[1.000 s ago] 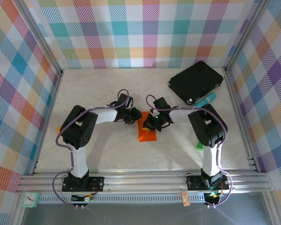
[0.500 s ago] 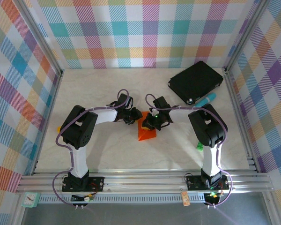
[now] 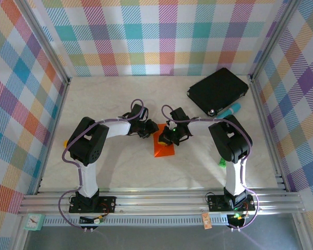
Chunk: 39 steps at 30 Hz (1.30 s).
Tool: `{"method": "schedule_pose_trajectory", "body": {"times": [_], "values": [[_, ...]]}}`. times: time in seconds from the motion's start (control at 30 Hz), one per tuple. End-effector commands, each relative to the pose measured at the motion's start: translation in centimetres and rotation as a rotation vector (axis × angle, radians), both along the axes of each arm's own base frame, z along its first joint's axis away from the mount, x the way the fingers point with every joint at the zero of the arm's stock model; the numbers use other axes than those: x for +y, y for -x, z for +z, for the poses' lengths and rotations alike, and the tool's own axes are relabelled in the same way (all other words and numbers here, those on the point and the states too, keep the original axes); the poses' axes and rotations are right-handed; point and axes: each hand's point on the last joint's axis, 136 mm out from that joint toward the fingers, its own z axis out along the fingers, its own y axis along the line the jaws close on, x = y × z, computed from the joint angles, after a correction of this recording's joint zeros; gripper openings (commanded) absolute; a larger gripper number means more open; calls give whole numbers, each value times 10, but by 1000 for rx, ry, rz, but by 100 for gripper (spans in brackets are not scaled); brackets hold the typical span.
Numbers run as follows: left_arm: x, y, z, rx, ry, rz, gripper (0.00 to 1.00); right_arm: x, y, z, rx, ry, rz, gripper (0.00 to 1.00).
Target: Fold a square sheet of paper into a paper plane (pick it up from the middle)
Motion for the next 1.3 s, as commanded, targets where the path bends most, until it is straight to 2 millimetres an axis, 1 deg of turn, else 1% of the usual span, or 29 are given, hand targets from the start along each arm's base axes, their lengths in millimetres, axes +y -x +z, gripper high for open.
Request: {"method": "schedule_pose_trajectory", "body": {"times": [0.0,0.13,0.43,0.83,1.07,1.27], "values": [[17,22,-35,112,-71,14,23,3,2,-4,4,6,28,5],[18,22,-35,111,-72,14,23,2,2,-4,3,13,30,5],[18,22,-36,114,-74,14,23,-1,5,1,-5,23,35,5],[18,23,-36,115,-73,15,23,-3,5,-6,6,39,33,5],[19,23,-37,116,-76,17,23,-4,5,-3,0,44,32,5],[18,22,-35,112,-73,18,23,-6,6,-15,20,64,28,5]]}}
